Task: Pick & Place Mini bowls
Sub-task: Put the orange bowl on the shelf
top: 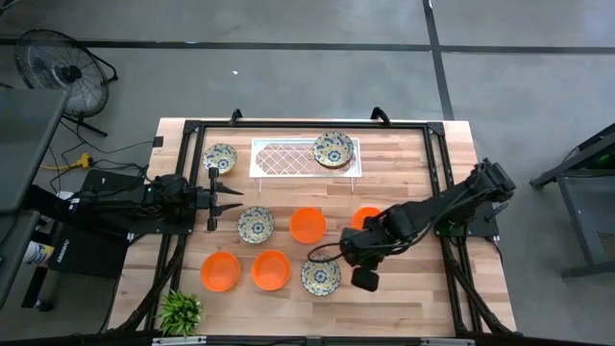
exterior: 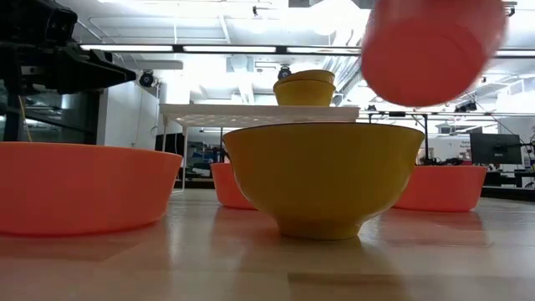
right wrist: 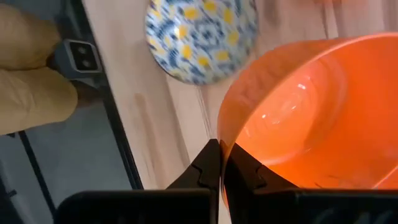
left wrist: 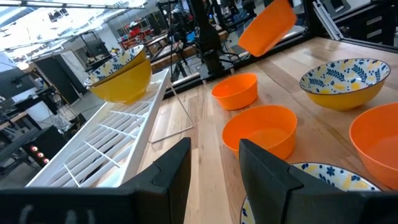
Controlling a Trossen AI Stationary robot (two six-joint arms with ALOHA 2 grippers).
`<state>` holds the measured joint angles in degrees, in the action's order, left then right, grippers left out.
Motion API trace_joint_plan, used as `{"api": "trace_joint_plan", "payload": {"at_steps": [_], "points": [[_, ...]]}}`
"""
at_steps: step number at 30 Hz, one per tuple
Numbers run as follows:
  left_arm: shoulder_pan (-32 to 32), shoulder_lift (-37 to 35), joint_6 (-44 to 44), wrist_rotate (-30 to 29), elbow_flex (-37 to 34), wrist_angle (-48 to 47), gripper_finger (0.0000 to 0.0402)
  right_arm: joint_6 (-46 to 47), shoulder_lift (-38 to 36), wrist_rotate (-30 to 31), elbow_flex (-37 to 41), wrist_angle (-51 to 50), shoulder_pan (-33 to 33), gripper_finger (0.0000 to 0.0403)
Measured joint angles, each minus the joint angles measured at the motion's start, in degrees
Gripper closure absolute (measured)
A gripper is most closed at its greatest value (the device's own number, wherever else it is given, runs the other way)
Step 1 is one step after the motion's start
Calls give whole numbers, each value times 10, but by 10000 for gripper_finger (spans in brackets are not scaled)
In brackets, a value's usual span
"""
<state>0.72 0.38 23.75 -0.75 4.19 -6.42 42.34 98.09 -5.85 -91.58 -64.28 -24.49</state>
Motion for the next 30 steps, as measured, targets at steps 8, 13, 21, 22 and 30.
{"api": "trace_joint_plan", "payload": {"at_steps": [8, 13, 21, 22, 30], "points": [[0, 0, 0, 4, 1, 2, 271, -125, 68, 11, -106, -43, 0, 403], [0, 0, -8, 19, 1, 2, 271, -172, 87, 11, -123, -45, 0, 403], [0, 0, -30, 19, 2, -12, 271, -185, 88, 12, -118, -46, 0, 403], [0, 0, -30, 19, 2, -12, 271, -188, 88, 13, -118, -46, 0, 403], [0, 32, -35, 33, 2, -5, 271, -248, 88, 20, -118, -22, -4, 403]]}}
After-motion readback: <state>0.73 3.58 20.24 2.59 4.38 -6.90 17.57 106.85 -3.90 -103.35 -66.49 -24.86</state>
